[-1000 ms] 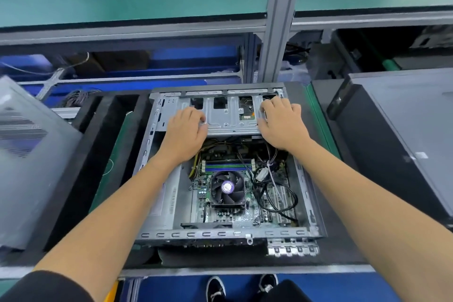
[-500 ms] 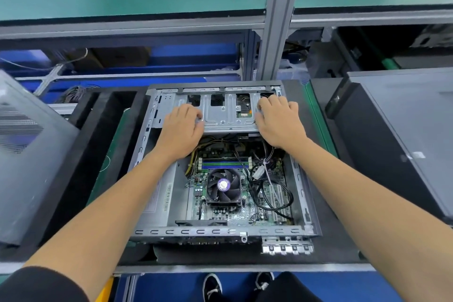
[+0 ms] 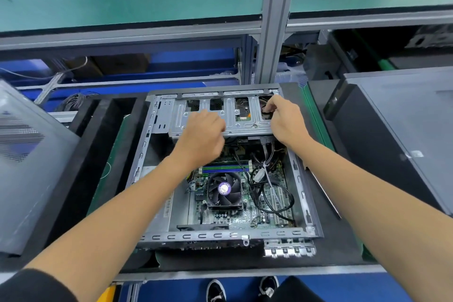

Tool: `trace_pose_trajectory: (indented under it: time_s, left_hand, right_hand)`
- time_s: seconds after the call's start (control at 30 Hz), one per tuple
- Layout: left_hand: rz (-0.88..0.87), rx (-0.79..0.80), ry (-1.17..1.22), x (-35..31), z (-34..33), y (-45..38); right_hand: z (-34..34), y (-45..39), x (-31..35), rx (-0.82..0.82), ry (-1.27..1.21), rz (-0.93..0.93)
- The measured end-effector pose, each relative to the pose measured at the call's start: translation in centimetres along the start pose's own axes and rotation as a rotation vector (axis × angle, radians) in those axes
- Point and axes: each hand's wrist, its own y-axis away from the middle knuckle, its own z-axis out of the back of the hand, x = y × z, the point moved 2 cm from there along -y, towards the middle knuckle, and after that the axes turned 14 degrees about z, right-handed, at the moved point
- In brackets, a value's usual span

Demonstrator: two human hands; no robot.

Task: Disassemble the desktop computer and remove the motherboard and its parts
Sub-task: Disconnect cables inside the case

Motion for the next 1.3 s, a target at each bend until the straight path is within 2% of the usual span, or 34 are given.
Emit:
trace_pose_trajectory:
  time_s: [0.07,0.1,0.17,0.33,0.43,0.53,0.73,0.8,1.07,1.3]
  left_hand:
    - [-0.110,0.146,0.092,-3.4,-0.6,-0.2]
    - [-0.077,0.213,0.153,-4.8,-1.1,-0.2]
    - [0.112,0.279,0.306,-6.6,-2.2,0.1]
    - [0.756,0.509,0.852,-7.5,-4.8,-0.1]
    - [0.909,0.555,1.045,-8.0,-5.6,0.3]
    - [0.968,0.503,1.152,-8.5,-5.9,0.7]
    - [0.983,0.438,1.031,-9.4,-6.3,2.0]
    - [1.016,0.431,1.068,-8.8,-6.1,1.5]
    - [1.188,0.552,1.220,-8.4,-6.1,2.2]
    - [1.130,0.703,1.344,-10.1,-5.0,2.0]
  right_hand:
    - [0.0,0.1,0.2,-0.006,-0.014,0.006]
    - [0.0,0.1,0.3,-0.011,-0.017,0.008]
    - [0.1,0.1,0.3,-0.018,-0.010,0.017]
    - [0.0,0.1,0.1,-0.003,0.033,0.019]
    - [0.0,0.1,0.0,0.007,0.059,0.017]
    - [-0.1,0.1,0.1,0.021,0.088,0.025]
    - [-0.1,-0.1,0.1,0.066,0.101,-0.016]
    - [-0.2,-0.1,0.2,0.073,0.096,-0.015]
    - [-0.2,0.0,0.4,0.070,0.140,0.016]
    - [-0.4,-0.2,-0.1,0.027,0.174,0.071]
